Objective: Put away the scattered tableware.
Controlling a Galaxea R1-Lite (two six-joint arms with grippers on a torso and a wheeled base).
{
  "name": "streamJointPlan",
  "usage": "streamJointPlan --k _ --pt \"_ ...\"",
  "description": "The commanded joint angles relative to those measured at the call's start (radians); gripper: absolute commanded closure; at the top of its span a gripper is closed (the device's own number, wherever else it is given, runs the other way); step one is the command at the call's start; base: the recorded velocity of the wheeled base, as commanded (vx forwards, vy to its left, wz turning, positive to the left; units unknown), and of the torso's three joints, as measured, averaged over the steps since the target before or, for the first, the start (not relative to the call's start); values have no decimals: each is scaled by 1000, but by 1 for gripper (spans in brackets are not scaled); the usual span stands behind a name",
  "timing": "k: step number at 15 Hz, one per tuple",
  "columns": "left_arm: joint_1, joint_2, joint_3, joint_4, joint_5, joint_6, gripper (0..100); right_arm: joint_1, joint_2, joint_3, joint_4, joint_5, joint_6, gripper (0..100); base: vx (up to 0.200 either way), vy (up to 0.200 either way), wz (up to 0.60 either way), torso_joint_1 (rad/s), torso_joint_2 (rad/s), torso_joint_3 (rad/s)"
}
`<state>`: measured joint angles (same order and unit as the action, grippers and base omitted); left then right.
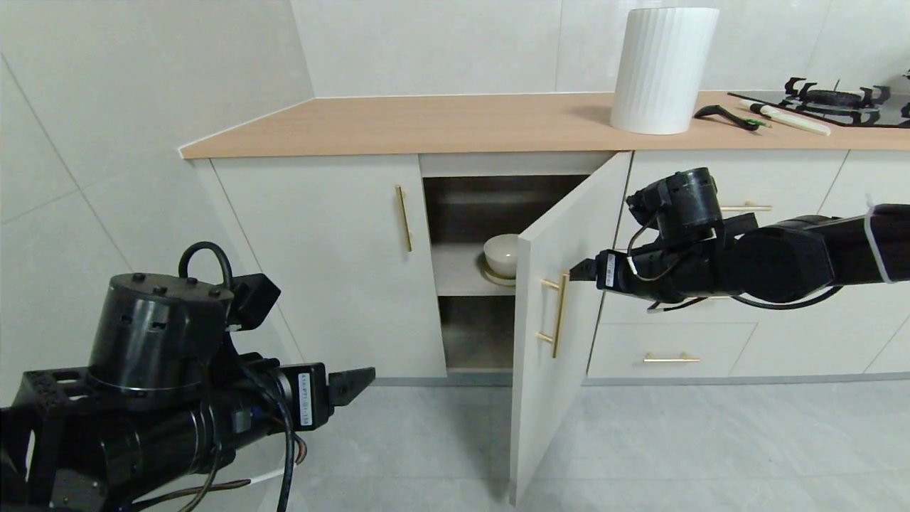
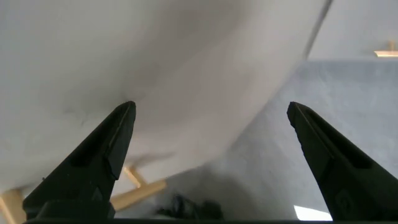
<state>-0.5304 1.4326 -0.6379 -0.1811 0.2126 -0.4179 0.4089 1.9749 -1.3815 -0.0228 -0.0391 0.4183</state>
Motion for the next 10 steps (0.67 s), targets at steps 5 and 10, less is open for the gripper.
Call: streamJointPlan --k 5,10 --pt "-16 -7 3 5 4 2 0 4 45 1 -37 -2 30 0 0 0 0 0 0 0" --pt "-16 -6 3 5 4 2 0 7 79 -4 -97 -21 51 0 160 0 0 1 1 5"
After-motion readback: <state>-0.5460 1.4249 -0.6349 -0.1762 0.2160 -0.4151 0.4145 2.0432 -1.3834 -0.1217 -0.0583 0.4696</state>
